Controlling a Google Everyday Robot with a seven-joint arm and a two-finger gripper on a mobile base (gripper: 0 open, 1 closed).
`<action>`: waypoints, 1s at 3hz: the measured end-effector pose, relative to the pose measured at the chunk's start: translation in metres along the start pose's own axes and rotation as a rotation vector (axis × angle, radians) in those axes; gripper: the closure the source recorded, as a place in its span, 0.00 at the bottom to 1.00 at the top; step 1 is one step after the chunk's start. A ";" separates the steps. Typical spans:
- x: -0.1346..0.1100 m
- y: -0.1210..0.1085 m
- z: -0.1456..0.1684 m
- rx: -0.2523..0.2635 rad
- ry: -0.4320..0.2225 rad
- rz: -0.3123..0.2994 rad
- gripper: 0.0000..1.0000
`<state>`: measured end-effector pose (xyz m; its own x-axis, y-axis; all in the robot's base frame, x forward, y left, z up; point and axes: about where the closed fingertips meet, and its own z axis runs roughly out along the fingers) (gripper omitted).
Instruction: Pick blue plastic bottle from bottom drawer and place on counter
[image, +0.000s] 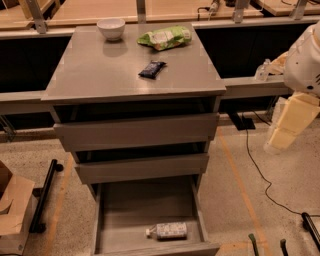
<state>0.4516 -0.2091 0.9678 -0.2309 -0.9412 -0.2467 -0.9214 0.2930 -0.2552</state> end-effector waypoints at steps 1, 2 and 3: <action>0.010 0.002 0.000 0.006 0.006 0.041 0.00; 0.012 0.008 0.037 -0.020 -0.038 0.077 0.00; 0.000 0.001 0.100 -0.029 -0.102 0.071 0.00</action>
Offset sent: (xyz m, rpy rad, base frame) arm 0.0328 0.0106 -0.1004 0.1716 -0.0095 -0.0855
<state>0.4818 -0.1922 0.8744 -0.2646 -0.8958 -0.3571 -0.9130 0.3519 -0.2064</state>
